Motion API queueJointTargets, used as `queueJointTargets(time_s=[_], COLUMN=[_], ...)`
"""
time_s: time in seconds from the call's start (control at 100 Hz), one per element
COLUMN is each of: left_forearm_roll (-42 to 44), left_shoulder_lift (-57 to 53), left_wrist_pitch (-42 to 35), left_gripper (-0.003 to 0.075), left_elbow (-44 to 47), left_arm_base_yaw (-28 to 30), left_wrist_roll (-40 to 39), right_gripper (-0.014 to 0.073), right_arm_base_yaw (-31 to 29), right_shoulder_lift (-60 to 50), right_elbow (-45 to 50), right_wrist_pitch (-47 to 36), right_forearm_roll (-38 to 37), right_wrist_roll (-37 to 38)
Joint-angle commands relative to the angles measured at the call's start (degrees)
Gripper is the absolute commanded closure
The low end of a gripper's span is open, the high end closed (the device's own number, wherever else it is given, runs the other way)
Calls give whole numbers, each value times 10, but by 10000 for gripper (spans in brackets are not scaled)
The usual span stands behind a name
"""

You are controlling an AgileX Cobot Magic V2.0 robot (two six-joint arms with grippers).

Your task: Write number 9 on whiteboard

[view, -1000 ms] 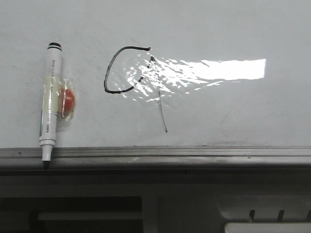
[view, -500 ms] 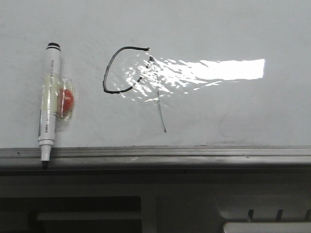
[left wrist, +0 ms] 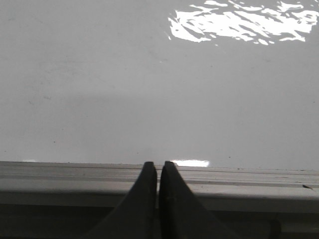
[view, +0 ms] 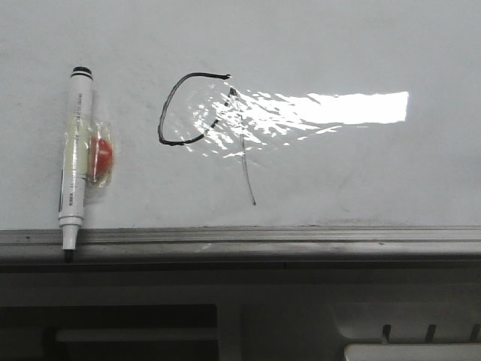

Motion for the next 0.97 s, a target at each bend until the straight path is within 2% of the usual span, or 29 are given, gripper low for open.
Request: queueJointTargets(time_s=[0.0, 0.1, 0.3, 0.96], left_forearm_roll=[-7, -7, -7, -7], left_shoulder_lift=[-15, -14, -14, -14], left_wrist_pitch=[-28, -30, -31, -31], left_gripper=[740, 740, 740, 740], left_elbow=[23, 23, 23, 23], left_arm_base_yaw=[2, 2, 2, 2], left_wrist_roll=[-6, -6, -6, -6], right_gripper=[663, 663, 663, 663], right_arm_base_yaw=[-46, -81, -87, -87], right_shoulder_lift=[-39, -48, -52, -52], right_elbow=[14, 14, 14, 14], right_wrist_pitch=[77, 171, 335, 334], right_forearm_roll=[4, 7, 7, 4], right_wrist_roll=[2, 2, 1, -8])
